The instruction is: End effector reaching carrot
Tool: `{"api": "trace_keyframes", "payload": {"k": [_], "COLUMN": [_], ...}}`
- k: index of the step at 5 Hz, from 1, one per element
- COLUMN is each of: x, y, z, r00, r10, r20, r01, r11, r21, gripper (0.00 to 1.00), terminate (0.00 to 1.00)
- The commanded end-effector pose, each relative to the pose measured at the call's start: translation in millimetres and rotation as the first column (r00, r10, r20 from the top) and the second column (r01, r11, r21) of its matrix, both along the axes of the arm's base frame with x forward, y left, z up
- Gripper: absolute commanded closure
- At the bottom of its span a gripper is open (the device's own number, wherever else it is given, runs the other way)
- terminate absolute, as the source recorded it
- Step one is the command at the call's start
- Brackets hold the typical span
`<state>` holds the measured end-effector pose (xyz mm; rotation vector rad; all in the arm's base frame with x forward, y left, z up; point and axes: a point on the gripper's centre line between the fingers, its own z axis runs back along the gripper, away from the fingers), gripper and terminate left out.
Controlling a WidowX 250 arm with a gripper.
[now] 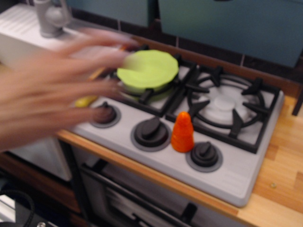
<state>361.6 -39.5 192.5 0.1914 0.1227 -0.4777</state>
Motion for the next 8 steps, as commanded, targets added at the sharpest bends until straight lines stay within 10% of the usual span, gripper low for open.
{"api": "trace_keyframes", "payload": {"k": [1,4,8], "x": [0,-99,-92], "y": [0,-35,-62], "z": [0,-57,-100], "r00": [1.000,0.992,0.955], "r10": [0.000,0.064,0.023], "r20": [0.000,0.105,0.296], "r01": [0.000,-0.053,0.005], "r11": [1.000,0.993,0.996], "r21": [0.000,-0.104,-0.094], "gripper": [0.00,0.00,0.00], "terminate": [0.00,0.00,0.00]}}
